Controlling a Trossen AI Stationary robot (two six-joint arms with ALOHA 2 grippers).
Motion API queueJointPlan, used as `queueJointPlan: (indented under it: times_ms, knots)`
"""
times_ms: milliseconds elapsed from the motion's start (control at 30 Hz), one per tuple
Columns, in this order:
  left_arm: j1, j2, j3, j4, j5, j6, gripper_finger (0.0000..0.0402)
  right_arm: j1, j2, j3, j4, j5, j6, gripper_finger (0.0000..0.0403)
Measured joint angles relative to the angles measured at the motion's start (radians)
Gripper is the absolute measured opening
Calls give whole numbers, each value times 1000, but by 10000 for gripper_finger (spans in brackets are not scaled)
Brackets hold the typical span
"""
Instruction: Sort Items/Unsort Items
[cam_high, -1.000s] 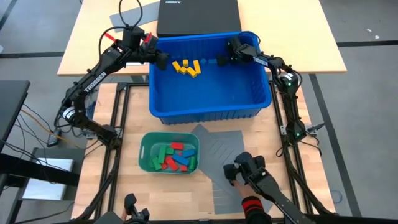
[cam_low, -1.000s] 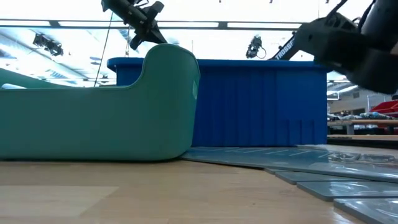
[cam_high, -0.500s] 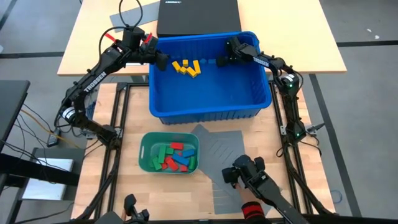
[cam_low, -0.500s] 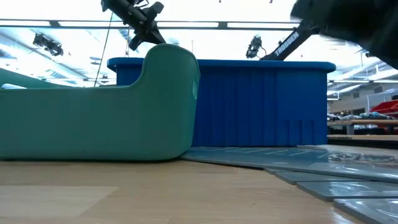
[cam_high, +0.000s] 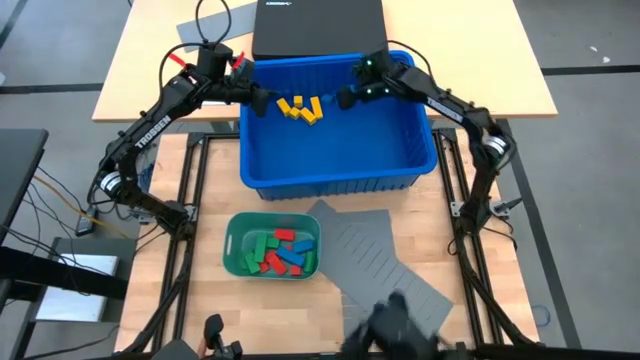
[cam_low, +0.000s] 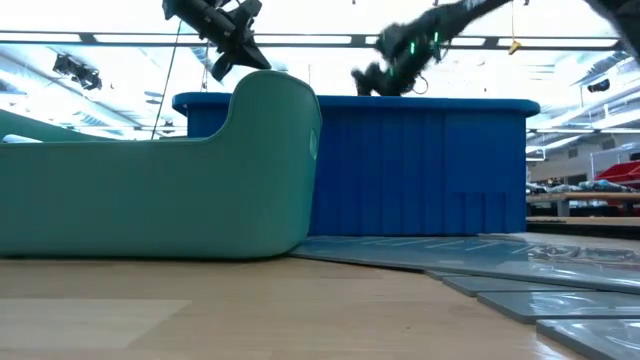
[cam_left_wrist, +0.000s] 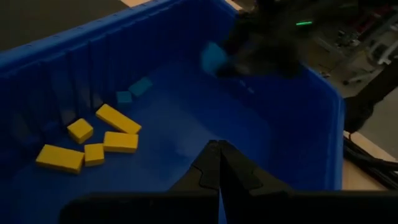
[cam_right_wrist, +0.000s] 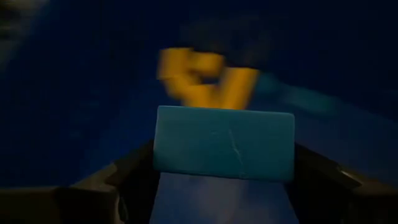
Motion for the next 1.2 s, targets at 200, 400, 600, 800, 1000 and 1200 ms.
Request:
queueJointPlan:
  times_ms: [200,400,600,800,1000,1200]
  knots:
    - [0,0,0,-9,11,2,5,235,-126,1,-94,-98,134,283]
    - [0,0,0,-37,11,6,5,513,-158,1,-123,-98,379,283]
    - [-1,0,0,-36,0,33,5,710,-126,1,-85,-70,540,283]
    - [-3,0,0,-45,3,80,5,787,-68,0,-21,-67,622,283]
    - [-6,0,0,-46,7,84,5,818,-18,0,62,-118,658,313]
    - [-6,0,0,-51,6,79,5,810,-11,0,72,-123,650,340]
